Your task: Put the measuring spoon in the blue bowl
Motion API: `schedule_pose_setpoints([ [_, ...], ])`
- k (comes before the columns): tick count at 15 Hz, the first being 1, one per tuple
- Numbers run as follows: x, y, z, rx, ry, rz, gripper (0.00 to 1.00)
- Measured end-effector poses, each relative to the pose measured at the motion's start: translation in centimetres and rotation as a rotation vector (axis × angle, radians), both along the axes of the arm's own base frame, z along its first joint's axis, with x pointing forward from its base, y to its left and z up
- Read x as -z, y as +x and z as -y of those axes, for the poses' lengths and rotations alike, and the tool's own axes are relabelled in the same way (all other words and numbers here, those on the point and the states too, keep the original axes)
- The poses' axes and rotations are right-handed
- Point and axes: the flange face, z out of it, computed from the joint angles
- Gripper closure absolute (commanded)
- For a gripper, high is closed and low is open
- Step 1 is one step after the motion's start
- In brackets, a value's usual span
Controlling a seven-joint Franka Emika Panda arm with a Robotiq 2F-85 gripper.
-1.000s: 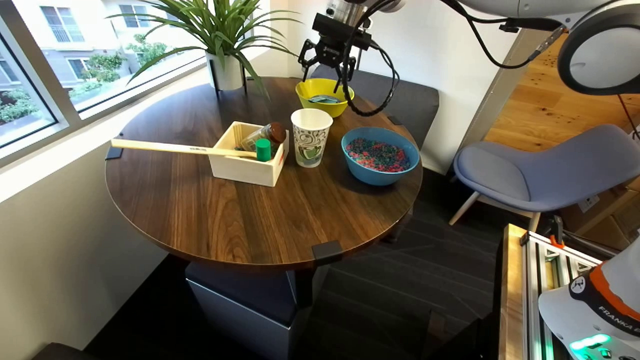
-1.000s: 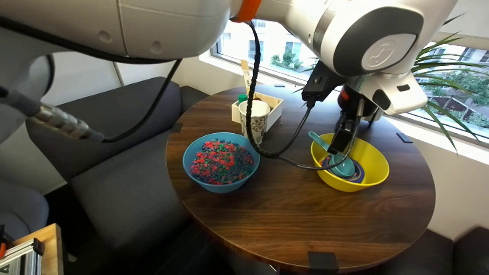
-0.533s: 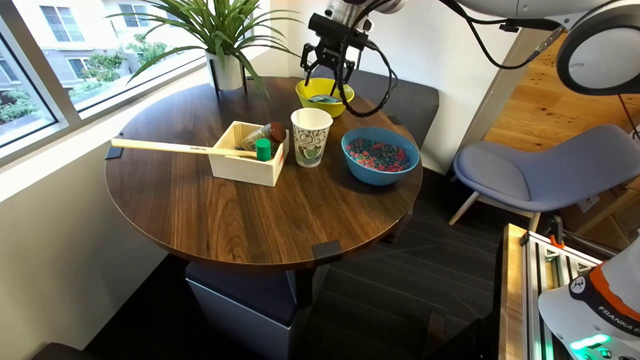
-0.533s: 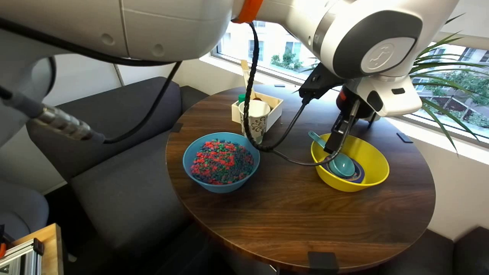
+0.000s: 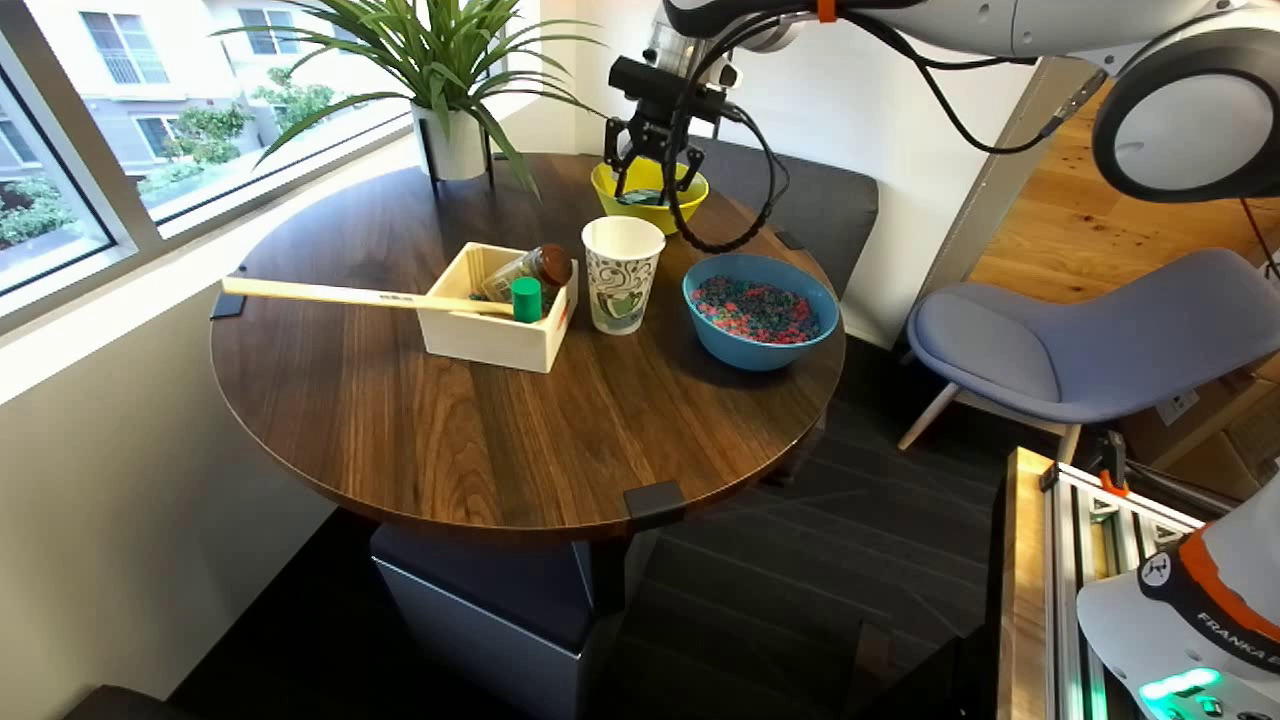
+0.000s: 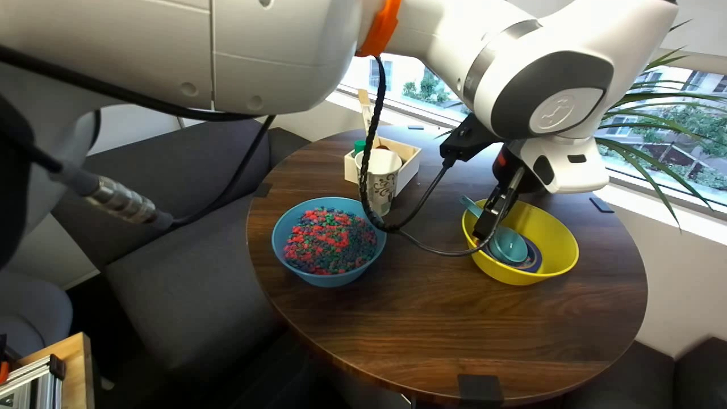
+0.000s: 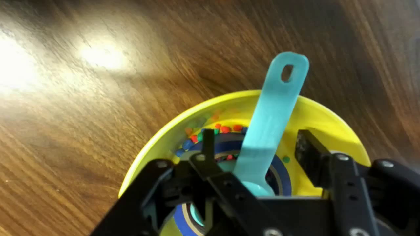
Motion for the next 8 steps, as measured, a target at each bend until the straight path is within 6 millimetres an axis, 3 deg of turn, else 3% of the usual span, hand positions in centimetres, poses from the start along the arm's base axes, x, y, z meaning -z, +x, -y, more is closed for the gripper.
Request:
schedule_pose_setpoints([
  [4,0.85,0.08,0.12,0.017,0.003,-0.014,0.98],
  [8,0.39,0.07,0.42,0.023,0.002,-0.007,0.98],
])
